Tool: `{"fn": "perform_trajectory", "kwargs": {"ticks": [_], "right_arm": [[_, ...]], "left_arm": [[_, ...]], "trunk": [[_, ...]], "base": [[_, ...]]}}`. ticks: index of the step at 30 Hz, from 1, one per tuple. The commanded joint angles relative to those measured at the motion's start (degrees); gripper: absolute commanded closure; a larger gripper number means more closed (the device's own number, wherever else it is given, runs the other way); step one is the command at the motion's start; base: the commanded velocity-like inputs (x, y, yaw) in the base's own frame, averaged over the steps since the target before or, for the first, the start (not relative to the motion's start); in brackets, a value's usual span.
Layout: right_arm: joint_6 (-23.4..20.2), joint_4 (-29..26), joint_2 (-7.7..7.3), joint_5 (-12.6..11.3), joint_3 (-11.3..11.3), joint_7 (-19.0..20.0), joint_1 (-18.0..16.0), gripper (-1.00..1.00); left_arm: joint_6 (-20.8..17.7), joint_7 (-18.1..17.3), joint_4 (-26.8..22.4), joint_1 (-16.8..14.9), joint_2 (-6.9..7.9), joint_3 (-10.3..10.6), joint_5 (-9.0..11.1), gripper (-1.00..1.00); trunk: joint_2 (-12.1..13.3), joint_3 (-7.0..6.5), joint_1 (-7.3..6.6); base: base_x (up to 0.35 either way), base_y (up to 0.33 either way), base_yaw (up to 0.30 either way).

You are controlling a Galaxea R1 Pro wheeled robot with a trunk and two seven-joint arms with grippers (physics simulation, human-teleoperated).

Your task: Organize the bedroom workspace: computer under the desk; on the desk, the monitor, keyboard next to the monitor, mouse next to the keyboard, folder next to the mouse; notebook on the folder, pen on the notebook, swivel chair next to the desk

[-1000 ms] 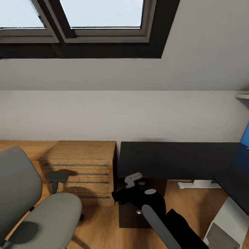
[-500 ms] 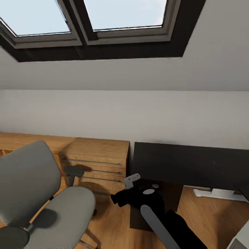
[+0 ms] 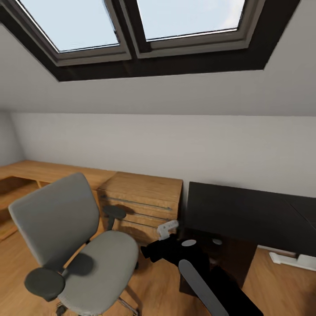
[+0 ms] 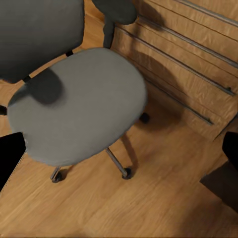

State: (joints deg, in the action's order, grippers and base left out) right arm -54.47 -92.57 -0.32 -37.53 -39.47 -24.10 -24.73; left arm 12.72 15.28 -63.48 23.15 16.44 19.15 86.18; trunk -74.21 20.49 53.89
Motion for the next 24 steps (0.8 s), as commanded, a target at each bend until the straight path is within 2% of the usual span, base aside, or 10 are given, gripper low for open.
{"fn": "perform_trajectory", "kwargs": {"ticks": [1,12,20,24], "right_arm": [[-0.11,-0.07,-0.05,-0.53,-0.07,-0.59,-0.06,-1.0],[0.19,-0.07,-0.17,-0.45,-1.68,-0.68,-0.05,-1.0],[0.24,-0.07,-0.28,-0.44,-1.95,-0.68,-0.06,-1.0],[0.26,-0.07,-0.29,-0.44,-2.01,-0.72,-0.06,-1.0]], "left_arm": [[0.46,0.19,-0.09,-0.04,0.08,0.26,0.5,-1.0],[0.46,0.19,-0.04,-0.04,0.08,0.24,0.72,-1.0],[0.46,0.19,0.01,-0.04,0.08,0.27,0.73,-1.0],[0.45,0.19,-0.02,-0.04,0.04,0.27,0.49,-1.0]], "trunk": [[-0.04,0.05,0.01],[-0.04,0.05,0.01],[-0.04,0.05,0.01],[-0.04,0.05,0.01]], "base": [[0.0,0.16,0.279],[0.0,0.252,0.279],[0.0,0.278,0.279],[0.0,0.153,0.279]]}}
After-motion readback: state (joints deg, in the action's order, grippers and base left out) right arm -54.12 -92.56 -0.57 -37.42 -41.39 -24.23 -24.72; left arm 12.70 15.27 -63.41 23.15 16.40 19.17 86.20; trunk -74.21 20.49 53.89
